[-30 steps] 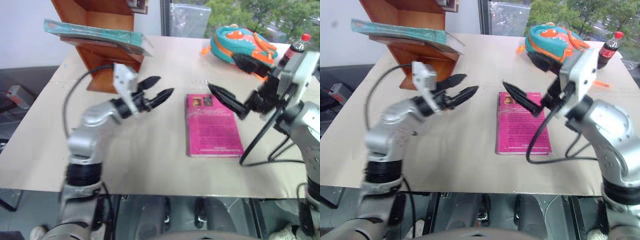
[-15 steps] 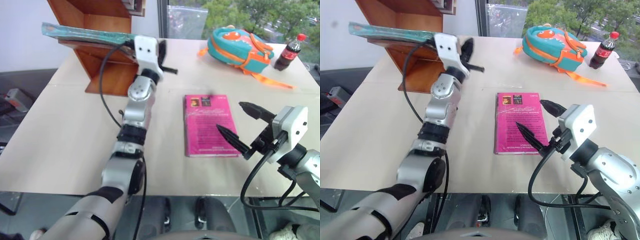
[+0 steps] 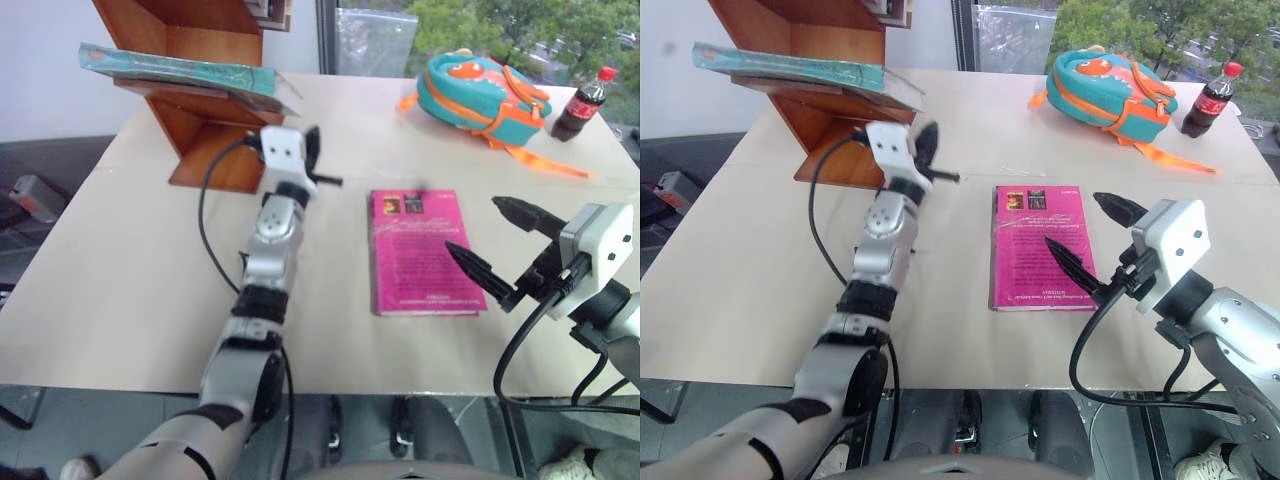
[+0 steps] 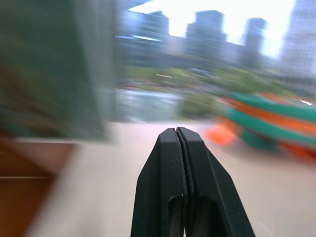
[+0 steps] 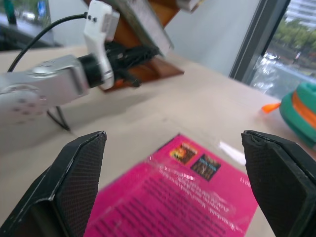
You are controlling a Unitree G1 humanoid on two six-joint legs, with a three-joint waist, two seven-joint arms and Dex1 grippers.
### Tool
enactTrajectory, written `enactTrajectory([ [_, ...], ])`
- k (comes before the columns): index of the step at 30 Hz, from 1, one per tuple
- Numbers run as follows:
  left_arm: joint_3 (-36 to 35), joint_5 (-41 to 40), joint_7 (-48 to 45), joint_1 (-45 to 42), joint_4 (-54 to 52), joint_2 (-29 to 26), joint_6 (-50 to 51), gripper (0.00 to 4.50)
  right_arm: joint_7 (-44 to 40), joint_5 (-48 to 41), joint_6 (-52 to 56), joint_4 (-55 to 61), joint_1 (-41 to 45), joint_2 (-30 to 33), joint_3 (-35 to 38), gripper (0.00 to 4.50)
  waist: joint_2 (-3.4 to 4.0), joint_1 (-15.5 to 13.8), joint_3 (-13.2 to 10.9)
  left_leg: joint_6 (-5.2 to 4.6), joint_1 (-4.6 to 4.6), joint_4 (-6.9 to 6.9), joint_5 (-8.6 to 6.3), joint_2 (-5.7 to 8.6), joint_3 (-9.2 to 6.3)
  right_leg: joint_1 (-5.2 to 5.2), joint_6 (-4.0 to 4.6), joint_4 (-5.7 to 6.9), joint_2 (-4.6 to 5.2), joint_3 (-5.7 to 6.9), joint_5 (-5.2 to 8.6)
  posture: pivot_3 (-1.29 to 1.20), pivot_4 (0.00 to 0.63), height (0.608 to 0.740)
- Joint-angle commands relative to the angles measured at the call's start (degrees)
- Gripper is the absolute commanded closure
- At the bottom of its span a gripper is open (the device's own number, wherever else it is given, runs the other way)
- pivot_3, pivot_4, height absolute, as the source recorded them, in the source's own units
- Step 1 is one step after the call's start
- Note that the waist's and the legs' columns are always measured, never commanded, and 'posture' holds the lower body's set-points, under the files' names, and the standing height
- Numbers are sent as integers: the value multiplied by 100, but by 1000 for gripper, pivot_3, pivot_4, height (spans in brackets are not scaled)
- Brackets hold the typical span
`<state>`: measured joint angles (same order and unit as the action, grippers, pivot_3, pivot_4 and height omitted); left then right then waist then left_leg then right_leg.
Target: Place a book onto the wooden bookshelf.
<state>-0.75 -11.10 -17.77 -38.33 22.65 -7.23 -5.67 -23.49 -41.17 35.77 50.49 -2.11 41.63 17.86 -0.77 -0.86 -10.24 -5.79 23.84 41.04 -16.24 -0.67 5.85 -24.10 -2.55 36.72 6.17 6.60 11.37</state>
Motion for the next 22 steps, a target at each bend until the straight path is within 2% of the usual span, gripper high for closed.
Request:
enactTrajectory([
  [1,142,-656,-1204,760,-1280,-518,811,3955,-326,194,-237,-203,-95,133,115,0,2,28,0,1,-3,-1,0,-1,0,0,1,0,0,-2,1,0,150,740],
  [2,80,-748,-1366,977,-1526,-710,974,3742,-438,152,-271,-273,-79,161,170,0,4,23,-1,2,-6,-1,0,-6,0,-1,1,3,-4,-4,1,0,150,740],
  [3,-4,-855,-1492,1167,-1737,-879,1138,3225,-547,114,-302,-319,-81,186,236,0,5,24,-1,4,-6,-1,1,-10,0,-2,2,3,-5,-3,1,0,150,740],
  [6,-433,-1226,-1884,1928,-2416,-1648,1732,2070,-880,-109,-308,-449,-89,307,546,0,13,43,1,9,-9,-1,2,-18,-4,-2,3,5,-7,-4,2,0,150,740],
  [9,-915,-1592,-2293,2774,-3028,-2365,2166,653,-1276,-12,-277,-610,-475,530,891,0,15,26,2,14,-10,-1,-2,-20,-7,-1,9,2,4,-17,6,0,150,740],
  [11,-1354,-1783,-2732,3355,-3341,-2815,2161,252,-1614,116,-246,-775,-915,687,1219,0,14,3,2,17,-7,-1,-4,-20,-8,-2,13,1,7,-19,8,0,150,740],
  [17,-2517,-2259,-3674,4733,-3773,-3850,2550,252,-2576,650,-484,-1451,-2118,975,2209,0,26,-31,0,40,-2,-20,-20,-10,-23,2,8,-33,36,-3,26,0,150,740],
  [22,-2878,-2411,-3980,5115,-3833,-4120,2720,252,-2892,928,-567,-1710,-2415,1030,2339,0,42,-19,10,48,-12,-53,-17,-10,-23,2,2,-45,40,-3,30,0,150,740],
])
